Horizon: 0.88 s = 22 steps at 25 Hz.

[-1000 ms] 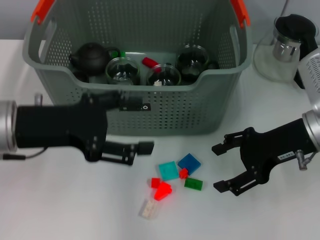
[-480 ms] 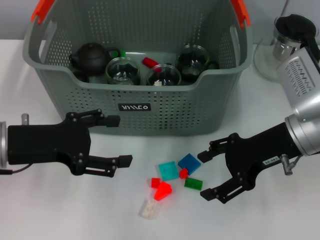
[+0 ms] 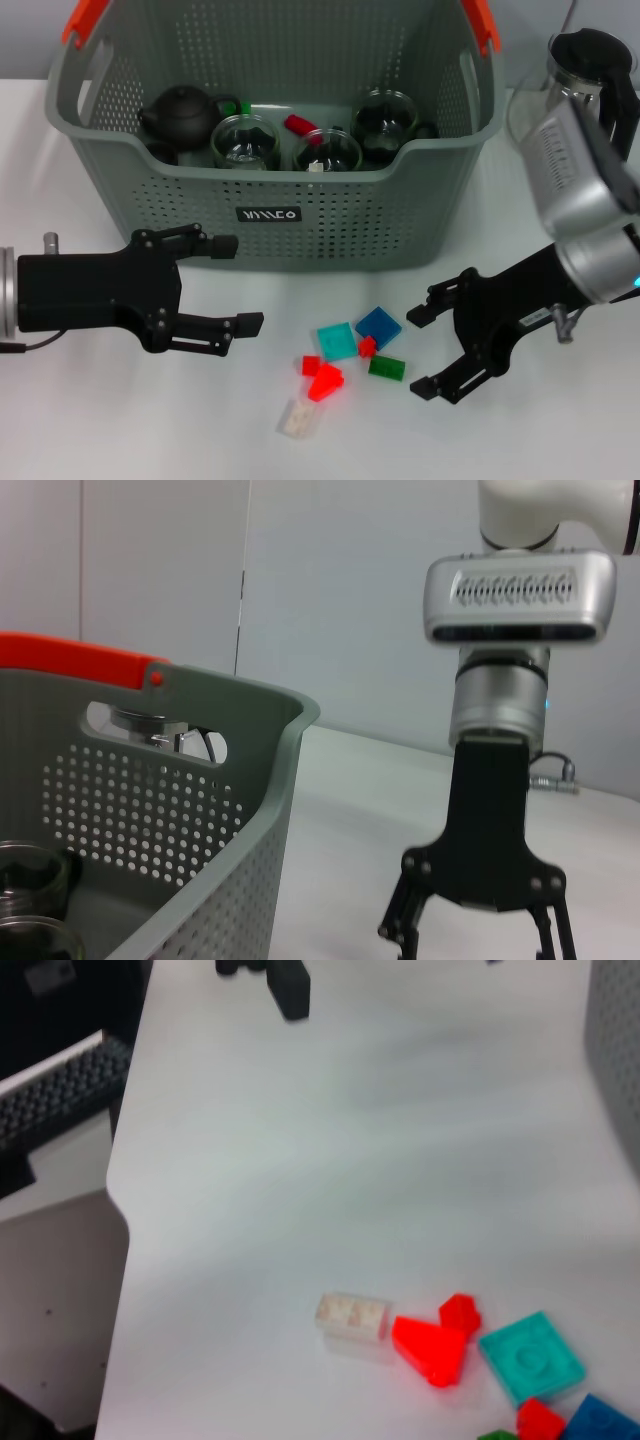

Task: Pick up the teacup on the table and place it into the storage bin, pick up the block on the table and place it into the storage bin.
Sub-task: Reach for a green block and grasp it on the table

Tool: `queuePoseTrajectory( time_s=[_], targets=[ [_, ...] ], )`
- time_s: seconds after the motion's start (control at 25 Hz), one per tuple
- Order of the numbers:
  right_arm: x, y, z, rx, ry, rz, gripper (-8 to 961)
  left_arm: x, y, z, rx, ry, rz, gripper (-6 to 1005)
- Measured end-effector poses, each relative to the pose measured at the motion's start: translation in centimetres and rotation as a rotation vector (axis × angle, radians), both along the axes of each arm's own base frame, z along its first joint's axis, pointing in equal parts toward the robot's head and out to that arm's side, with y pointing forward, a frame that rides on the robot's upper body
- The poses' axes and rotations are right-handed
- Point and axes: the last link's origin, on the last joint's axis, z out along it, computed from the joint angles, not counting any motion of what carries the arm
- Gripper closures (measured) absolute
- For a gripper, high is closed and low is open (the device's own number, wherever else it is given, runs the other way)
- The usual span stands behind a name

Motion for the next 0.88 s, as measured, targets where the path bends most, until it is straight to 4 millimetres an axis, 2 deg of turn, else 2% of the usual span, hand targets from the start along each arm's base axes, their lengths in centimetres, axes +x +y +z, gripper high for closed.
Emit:
queuePoseTrajectory(
  time_s=[0.28, 0.88],
  targets=[
    [0.2, -0.2, -2.0, -0.014, -0.073, 0.007, 11, 0.1, 0.1, -0.1, -0.003, -0.005, -0.001, 49],
    [-0.2, 0.0, -4.1, -0.004, -0.116, 0.008, 13, -0.1, 0.0, -0.3, -0.009, -0.011, 0.003, 50]
  ],
)
